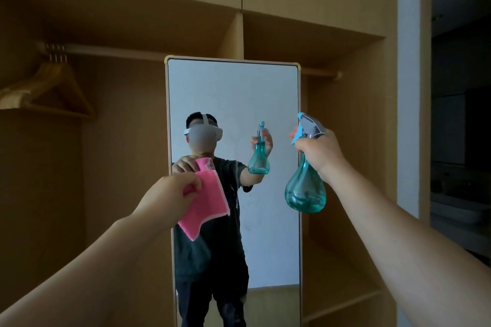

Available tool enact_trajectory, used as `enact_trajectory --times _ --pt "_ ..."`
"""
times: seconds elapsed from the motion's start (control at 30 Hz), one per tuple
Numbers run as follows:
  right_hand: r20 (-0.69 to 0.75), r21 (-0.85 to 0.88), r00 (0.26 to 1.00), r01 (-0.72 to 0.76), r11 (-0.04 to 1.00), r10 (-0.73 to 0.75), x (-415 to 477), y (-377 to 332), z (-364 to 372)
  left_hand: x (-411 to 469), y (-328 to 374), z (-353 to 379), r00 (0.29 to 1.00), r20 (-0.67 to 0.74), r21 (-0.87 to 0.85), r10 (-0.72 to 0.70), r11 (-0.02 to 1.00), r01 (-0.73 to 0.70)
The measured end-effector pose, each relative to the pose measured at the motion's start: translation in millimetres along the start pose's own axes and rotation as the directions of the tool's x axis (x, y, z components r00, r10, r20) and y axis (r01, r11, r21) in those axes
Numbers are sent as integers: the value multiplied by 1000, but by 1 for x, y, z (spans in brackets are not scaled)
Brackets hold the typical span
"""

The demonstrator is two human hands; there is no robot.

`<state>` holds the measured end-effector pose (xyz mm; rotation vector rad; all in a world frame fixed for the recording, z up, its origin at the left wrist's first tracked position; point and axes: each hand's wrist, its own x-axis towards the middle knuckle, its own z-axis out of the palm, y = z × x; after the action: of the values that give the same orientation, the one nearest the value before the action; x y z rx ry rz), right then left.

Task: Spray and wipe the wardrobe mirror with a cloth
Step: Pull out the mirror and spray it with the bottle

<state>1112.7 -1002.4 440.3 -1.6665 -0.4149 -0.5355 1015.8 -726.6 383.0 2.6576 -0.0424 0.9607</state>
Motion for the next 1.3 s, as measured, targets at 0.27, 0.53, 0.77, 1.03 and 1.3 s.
enact_trajectory --times 0.27,0.53,0.77,1.03,1.3 --pt "92 -15 995 -25 1000 26 -6 4 22 -8 -10 -4 1000 12 27 -15 1000 14" --pt "55 -18 998 23 1000 -22 -16 9 36 -20 -20 -12 999 -8 19 -33 999 33" --pt "150 74 984 82 994 -93 -25 1 50 -35 -25 -22 998 23 55 -64 997 62" --pt "195 88 973 105 991 -121 -33 -7 82 -54 -33 -41 994 21 69 -104 992 103" --pt "167 123 974 130 984 -150 -34 -4 96 -65 -38 -49 990 10 61 -140 988 139"
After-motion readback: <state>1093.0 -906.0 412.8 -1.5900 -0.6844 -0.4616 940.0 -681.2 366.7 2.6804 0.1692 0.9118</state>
